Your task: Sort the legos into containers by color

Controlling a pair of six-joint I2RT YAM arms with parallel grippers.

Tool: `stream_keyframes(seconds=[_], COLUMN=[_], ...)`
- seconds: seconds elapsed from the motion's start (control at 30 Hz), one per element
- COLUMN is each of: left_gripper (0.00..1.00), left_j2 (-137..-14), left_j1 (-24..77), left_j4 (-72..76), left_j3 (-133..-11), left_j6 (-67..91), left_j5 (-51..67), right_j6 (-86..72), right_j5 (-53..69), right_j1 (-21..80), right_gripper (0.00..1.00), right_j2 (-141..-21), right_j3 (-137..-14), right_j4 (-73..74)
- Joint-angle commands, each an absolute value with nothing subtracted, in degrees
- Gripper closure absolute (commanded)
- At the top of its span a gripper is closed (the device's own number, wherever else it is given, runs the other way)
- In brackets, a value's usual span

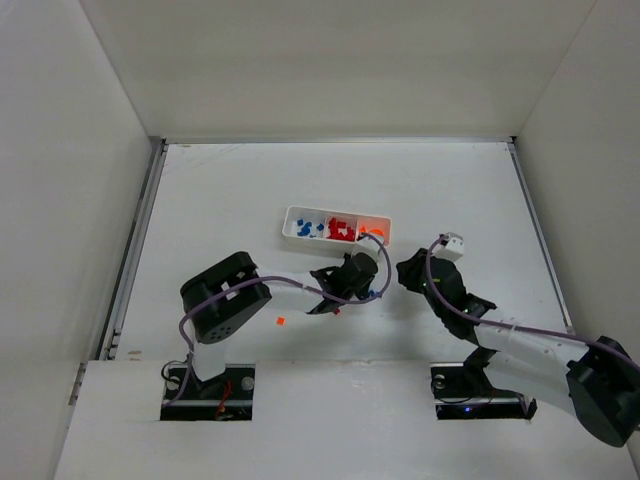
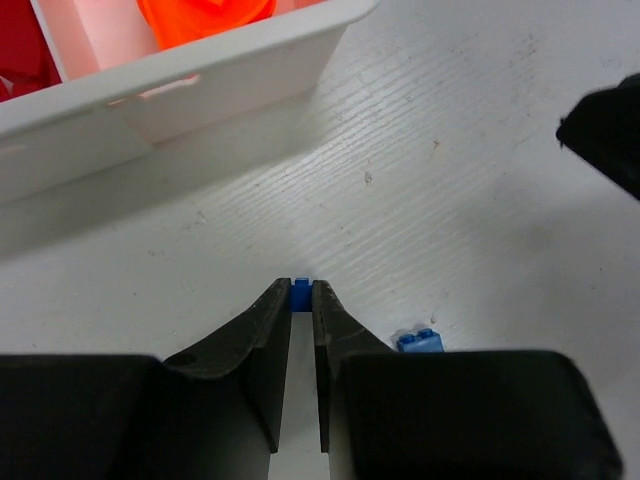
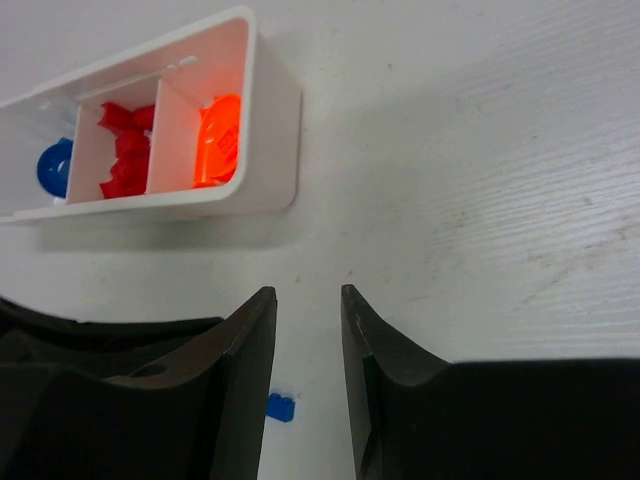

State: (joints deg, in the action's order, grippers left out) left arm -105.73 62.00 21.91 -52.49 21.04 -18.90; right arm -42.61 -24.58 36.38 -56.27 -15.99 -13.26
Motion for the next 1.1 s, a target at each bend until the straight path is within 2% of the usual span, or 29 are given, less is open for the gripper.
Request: stream_keyframes(seconds=[0.0, 0.17, 0.33, 0.5, 0.7, 1.07], left_gripper=[0.89, 0.89, 0.89, 0.88, 0.88, 0.85], left_j2=[-100.91, -94.32, -87.55, -83.50, -85.33, -94.30], left_j1=[60.87, 58.32, 53.49, 47.17, 41.36, 37.49], left_j4=[26.18, 26.45, 25.49, 25.14, 23.30, 22.68], left_j3=[-50.81, -48.00, -45.80, -44.21, -45.70, -49.48], left_j6=[20.92, 22.06, 24.60, 27.33, 31.37, 32.08], left_j5=[-19.51, -19.07, -18.55, -17.23, -14.51, -16.08], right_j6=[-42.10, -38.76, -36.83, -35.77, -35.42, -35.86], right_j5=[-23.30, -19.43, -16.09, -15.38, -13.71, -14.15], right_j1=[40.28, 45.47, 46.62, 47.77, 48.38, 48.82], right_gripper=[0.64, 0.69, 0.63, 0.60, 0.58, 0.56], right_j2=[-55.02, -59.49, -66.43, -68.20, -70.31, -71.37], right_j3=[-16.70, -18.98, -22.41, -23.29, -24.26, -25.05], right_j4=[-13.62, -13.18, -13.10, -13.36, -13.01, -11.16])
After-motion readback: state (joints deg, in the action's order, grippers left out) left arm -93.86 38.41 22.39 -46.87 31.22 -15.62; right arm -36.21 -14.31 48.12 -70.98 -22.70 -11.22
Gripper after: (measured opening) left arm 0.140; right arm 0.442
